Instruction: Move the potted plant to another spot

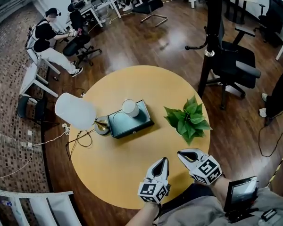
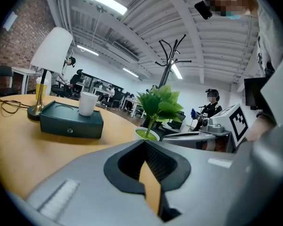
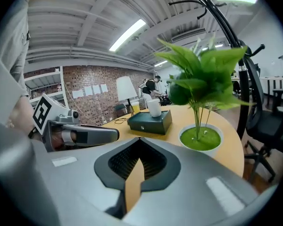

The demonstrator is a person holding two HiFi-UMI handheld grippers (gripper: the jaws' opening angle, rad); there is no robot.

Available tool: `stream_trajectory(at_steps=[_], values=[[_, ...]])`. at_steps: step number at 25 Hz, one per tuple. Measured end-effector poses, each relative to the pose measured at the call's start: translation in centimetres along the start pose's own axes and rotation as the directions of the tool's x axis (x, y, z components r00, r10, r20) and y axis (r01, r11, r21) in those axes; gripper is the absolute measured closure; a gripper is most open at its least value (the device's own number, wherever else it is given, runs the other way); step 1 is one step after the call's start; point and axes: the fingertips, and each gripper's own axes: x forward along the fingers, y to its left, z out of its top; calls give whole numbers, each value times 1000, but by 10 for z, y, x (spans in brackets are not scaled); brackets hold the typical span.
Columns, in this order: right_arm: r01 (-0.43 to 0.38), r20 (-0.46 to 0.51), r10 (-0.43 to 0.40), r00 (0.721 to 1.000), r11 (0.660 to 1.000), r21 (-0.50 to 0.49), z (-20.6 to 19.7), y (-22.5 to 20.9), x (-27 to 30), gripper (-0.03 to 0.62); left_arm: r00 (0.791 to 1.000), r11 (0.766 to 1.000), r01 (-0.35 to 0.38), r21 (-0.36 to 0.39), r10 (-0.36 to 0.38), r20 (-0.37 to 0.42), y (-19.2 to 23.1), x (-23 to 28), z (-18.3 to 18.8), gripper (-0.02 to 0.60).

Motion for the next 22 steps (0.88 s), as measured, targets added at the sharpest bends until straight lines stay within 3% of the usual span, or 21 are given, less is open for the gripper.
stream_trajectory(at_steps=[9,16,17,22], values=[[22,-87,-19,996,999,35,-57,-42,28,594,997,998,15,-60,-19,-78,16,49,-52,581],[56,-122,-57,991,998,-15,-72,-73,30,594,995,998,12,-67,-18,-97,22,70,-66,581],[61,-130,-64,989,998,-23,-73,-77,30,543,995,998,13,-67,-20,-99,22,73,-67,581],[101,-160,-107,981,994,-43,-75,-97,30,445,994,997,20,-69,-27,-107,22,83,-67,581]])
